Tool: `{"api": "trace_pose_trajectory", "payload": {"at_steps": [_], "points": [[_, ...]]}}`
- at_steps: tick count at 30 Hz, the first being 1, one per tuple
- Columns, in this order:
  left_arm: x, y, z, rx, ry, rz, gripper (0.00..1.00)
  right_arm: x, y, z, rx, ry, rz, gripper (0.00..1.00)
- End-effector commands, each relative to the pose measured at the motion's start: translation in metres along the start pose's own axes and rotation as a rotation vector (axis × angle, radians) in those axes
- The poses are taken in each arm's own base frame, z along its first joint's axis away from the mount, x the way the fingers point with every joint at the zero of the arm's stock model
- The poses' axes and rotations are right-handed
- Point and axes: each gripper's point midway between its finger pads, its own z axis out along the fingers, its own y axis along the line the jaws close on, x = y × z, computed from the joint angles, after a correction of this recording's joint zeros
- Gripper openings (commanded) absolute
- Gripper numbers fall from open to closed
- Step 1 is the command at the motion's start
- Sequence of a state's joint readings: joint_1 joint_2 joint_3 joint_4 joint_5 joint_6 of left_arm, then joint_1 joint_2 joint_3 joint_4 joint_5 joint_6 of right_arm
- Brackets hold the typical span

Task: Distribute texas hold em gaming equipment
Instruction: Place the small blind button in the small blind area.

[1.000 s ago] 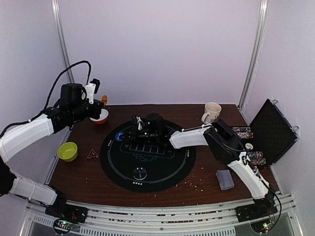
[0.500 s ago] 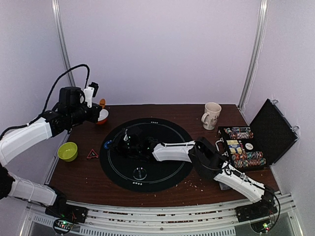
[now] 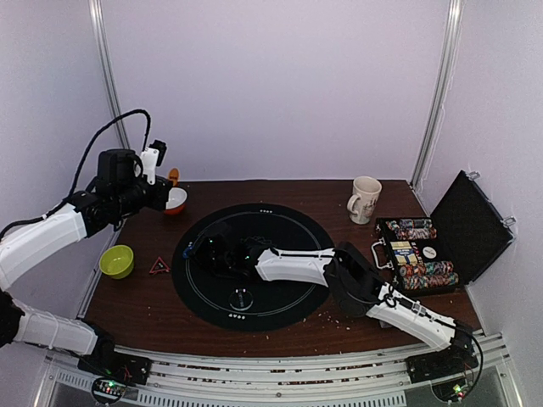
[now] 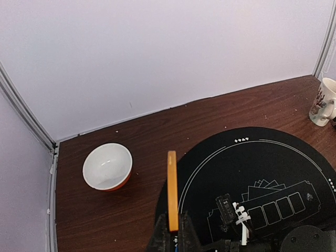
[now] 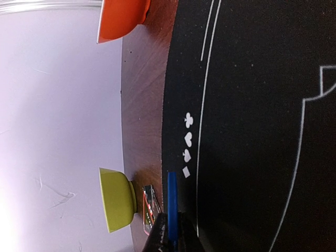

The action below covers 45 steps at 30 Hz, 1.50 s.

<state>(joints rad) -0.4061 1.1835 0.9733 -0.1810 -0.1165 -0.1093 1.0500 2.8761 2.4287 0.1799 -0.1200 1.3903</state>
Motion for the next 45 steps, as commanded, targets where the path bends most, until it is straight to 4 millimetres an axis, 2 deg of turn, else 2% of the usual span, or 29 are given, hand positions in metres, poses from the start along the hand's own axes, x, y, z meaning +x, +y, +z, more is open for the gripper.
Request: {"api": "trace_pose_trajectory", "payload": {"at_steps": [1,10,15,17,20,24,28,31,35,37,39,41,44,45], "points": [[-0.02,0.007,-0.01,-0.022,-0.079,0.003,0.0,0.022,-0.042,0.011,0.105,0.02,0.05,0.01],[-0.017,0.007,-0.01,-0.019,-0.081,-0.01,0.0,0.045,-0.019,0.005,0.076,0.066,0.054,0.06],[-0.017,0.007,-0.012,-0.014,-0.082,-0.012,0.0,0.047,-0.013,0.004,0.063,0.069,0.077,0.1],[-0.016,0.007,-0.013,-0.018,-0.081,-0.011,0.0,0.046,-0.009,0.002,0.059,0.062,0.067,0.16],[-0.015,0.008,-0.012,-0.02,-0.078,-0.01,0.0,0.044,-0.007,0.0,0.068,0.057,0.053,0.31],[-0.018,0.008,-0.012,-0.02,-0.082,-0.012,0.0,0.042,-0.011,-0.008,0.106,0.052,0.029,0.36],[-0.023,0.008,-0.012,-0.018,-0.091,-0.012,0.0,0.035,0.0,-0.024,0.124,0.031,-0.014,0.54],[-0.027,0.008,-0.011,-0.022,-0.095,-0.015,0.0,0.029,0.019,-0.034,0.122,0.019,-0.094,0.66],[-0.032,0.012,-0.01,-0.031,-0.098,-0.024,0.0,0.031,0.031,-0.045,0.118,0.054,-0.17,0.74],[-0.036,0.014,-0.011,-0.033,-0.101,-0.027,0.0,0.031,0.035,-0.052,0.106,0.068,-0.2,0.74],[-0.04,0.015,-0.013,-0.03,-0.104,-0.027,0.0,0.025,0.051,-0.063,0.081,0.066,-0.281,0.74],[-0.045,0.017,-0.016,-0.031,-0.107,-0.028,0.0,0.015,0.08,-0.078,0.054,0.046,-0.43,0.75],[-0.056,0.014,-0.023,-0.006,-0.12,-0.016,0.0,0.006,0.125,-0.113,-0.087,0.059,-0.698,0.74],[-0.06,0.008,-0.027,0.034,-0.131,0.0,0.0,0.004,0.133,-0.128,-0.144,0.08,-0.774,0.73]]}}
